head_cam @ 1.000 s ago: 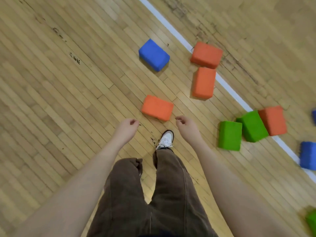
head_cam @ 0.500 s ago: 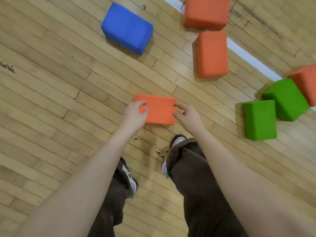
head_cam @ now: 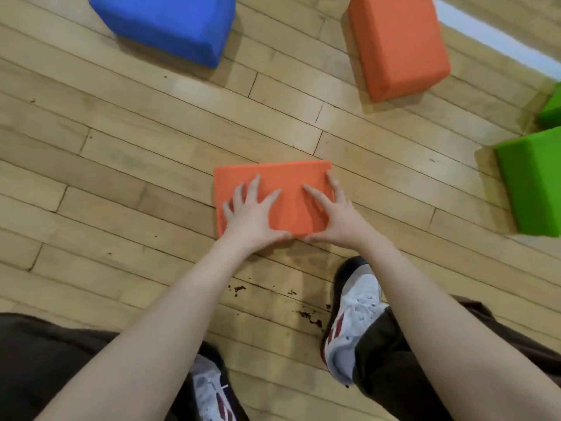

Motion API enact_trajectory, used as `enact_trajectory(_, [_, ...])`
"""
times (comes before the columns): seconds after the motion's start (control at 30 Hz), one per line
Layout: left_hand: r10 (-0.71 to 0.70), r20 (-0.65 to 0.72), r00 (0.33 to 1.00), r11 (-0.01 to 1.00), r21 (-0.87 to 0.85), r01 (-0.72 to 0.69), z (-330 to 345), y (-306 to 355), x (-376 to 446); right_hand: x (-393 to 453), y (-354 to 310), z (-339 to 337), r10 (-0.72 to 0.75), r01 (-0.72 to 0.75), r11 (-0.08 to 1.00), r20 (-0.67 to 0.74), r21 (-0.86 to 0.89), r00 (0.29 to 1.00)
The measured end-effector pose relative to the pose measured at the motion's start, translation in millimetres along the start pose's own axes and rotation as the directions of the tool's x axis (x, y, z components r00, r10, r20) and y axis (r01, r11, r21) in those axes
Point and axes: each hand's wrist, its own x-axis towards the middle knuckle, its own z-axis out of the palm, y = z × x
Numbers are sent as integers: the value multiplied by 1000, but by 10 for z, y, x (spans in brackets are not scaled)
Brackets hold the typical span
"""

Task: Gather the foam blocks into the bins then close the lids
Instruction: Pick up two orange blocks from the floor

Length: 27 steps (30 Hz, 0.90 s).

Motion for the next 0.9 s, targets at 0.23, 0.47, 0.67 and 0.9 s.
enact_trajectory(0.23, [70, -43, 997, 987, 145, -63, 90, -130, -4, -1, -9, 134, -103, 106, 994, -110, 18, 989])
enact_trajectory(0.47, [191, -412, 891, 970, -58, -235, -620, -276, 107, 41, -418, -380, -28, 214, 932, -530, 293, 847])
enact_trajectory(0.67, [406, -598, 691, 903, 145, -406, -753, -335, 223, 333, -720, -541, 68, 249, 904, -692, 348, 719])
enact_trajectory(0.9, [489, -606, 627, 872, 342, -350, -900, -314, 290, 487, -858, -854, 64, 312, 861, -693, 402, 718])
